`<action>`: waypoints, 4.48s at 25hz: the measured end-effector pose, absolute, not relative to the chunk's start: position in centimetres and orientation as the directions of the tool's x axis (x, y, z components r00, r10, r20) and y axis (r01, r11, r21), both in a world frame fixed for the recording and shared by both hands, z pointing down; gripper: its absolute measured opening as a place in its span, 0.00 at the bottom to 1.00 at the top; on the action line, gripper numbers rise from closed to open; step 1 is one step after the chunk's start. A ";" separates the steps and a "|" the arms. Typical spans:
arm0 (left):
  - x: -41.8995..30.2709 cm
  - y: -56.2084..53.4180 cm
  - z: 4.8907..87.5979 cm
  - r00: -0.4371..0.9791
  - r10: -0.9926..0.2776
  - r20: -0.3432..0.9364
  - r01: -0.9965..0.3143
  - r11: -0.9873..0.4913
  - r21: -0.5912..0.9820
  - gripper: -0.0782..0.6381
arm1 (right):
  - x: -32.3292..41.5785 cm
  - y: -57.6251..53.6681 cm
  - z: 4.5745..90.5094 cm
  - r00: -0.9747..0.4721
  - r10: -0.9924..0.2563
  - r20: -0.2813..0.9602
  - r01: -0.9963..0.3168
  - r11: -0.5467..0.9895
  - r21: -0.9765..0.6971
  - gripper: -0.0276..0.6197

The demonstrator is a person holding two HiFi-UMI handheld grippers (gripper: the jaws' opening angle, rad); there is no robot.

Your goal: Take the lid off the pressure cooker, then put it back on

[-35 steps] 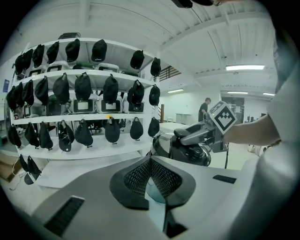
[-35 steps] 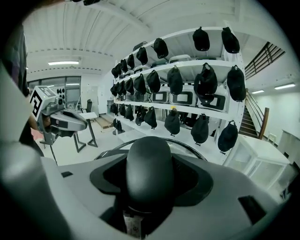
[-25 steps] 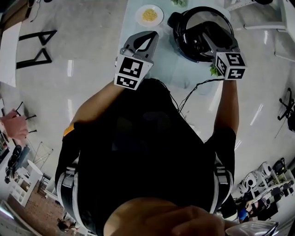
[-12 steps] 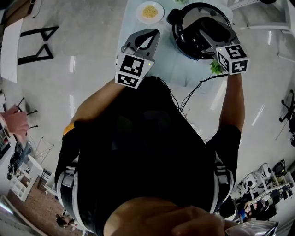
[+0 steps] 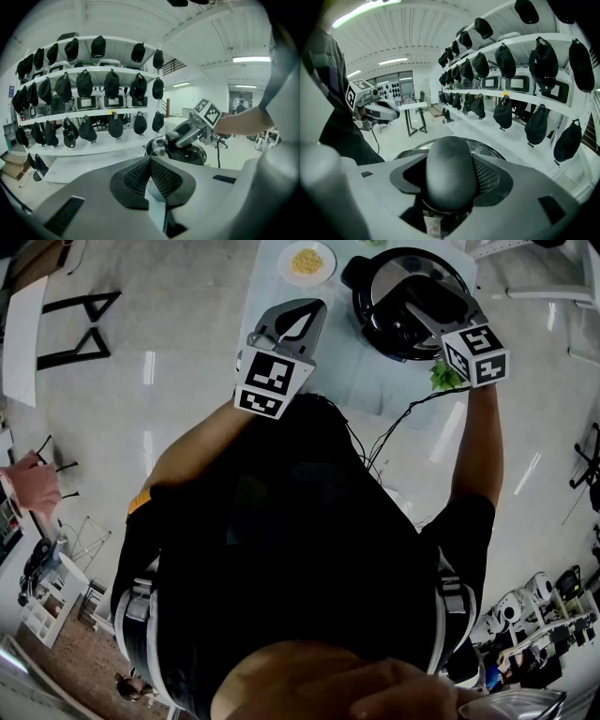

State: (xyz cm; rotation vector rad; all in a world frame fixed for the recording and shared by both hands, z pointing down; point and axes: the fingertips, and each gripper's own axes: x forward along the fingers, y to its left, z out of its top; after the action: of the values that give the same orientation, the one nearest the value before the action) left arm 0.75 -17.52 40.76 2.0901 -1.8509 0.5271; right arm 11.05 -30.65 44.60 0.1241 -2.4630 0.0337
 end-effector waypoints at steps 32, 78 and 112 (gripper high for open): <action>2.4 -17.0 40.7 0.164 -0.879 0.447 -0.982 -0.187 -0.009 0.12 | 11.5 -30.8 44.8 -0.808 -0.148 0.570 -0.176 0.984 0.005 0.49; 3.9 -15.7 39.9 0.153 -0.895 0.418 -0.985 -0.171 -0.004 0.12 | 13.4 -32.3 45.3 -0.694 -0.436 0.573 -0.508 0.860 0.039 0.51; 0.8 -11.3 37.6 0.369 -0.870 0.326 -0.924 -0.381 0.028 0.12 | 15.2 -23.9 36.2 -0.596 -0.699 0.396 -0.754 0.656 0.023 0.42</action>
State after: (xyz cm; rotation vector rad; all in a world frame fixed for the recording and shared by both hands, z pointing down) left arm 0.85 -11.28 37.60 2.4219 -1.6124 0.3830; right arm 15.25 -23.91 36.22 1.1474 -2.5037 0.2064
